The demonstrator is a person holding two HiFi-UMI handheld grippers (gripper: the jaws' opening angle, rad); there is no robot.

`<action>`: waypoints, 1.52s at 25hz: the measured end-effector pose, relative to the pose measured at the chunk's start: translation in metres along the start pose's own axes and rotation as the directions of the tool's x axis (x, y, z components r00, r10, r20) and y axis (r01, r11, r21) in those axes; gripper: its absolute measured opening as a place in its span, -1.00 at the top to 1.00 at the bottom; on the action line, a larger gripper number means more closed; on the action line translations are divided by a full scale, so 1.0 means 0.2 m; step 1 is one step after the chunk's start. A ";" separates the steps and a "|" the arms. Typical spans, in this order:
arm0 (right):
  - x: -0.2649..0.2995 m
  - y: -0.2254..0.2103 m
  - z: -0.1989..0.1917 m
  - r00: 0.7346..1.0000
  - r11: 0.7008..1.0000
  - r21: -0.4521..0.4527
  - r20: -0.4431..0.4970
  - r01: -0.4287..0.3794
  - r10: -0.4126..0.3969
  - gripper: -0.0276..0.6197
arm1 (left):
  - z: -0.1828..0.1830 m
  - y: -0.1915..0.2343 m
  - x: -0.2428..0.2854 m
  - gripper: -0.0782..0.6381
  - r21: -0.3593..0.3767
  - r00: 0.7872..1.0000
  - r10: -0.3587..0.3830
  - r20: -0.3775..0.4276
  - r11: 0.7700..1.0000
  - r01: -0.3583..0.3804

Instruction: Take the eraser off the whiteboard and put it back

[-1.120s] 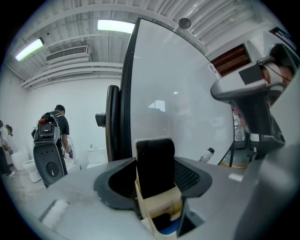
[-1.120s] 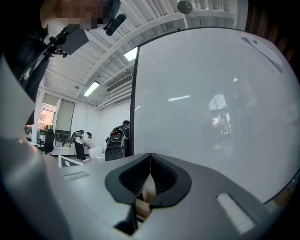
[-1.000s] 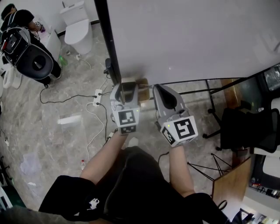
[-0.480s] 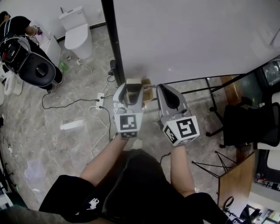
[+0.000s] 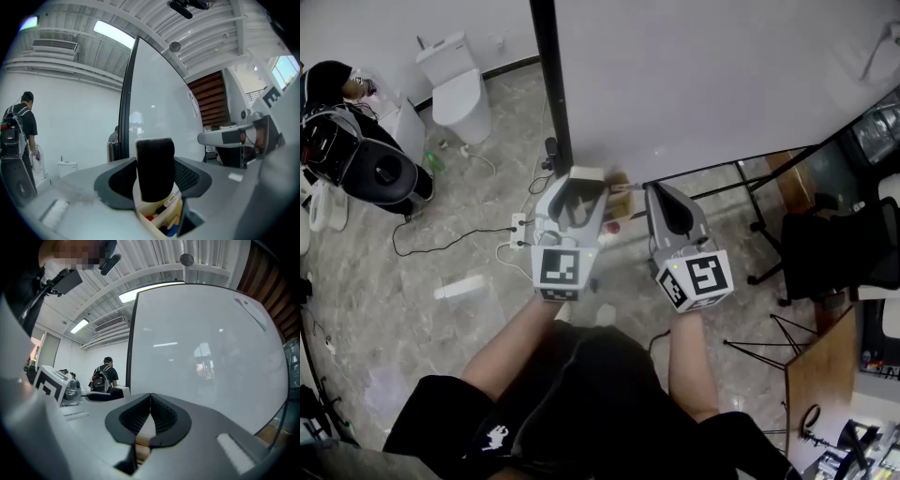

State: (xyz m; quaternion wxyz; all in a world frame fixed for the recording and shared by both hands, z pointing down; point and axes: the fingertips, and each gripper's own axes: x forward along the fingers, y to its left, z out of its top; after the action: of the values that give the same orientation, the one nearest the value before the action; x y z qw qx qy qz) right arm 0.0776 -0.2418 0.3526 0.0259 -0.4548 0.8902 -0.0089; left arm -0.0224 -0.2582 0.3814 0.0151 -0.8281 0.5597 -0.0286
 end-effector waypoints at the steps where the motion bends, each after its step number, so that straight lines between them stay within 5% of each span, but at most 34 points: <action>1: 0.00 0.00 0.01 1.000 1.000 -0.002 0.003 0.010 -0.010 0.89 | 0.01 0.01 -0.01 0.10 0.000 1.000 -0.014 0.004 1.000 0.014; 18: -0.05 0.07 0.08 0.992 0.992 -0.012 0.032 0.124 -0.123 0.88 | 0.20 0.23 -0.22 0.11 -0.015 0.984 -0.177 0.037 0.984 0.177; 38: -0.11 0.09 0.11 0.987 0.987 -0.021 0.044 0.158 -0.157 0.88 | 0.20 0.22 -0.24 0.11 -0.045 0.975 -0.211 0.071 0.976 0.214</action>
State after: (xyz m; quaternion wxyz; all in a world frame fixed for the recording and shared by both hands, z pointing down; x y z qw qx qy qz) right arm 0.0777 -0.2141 0.3315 0.0385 -0.5240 0.8508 0.0094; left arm -0.0776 -0.2309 0.3378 0.0088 -0.8839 0.4675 0.0117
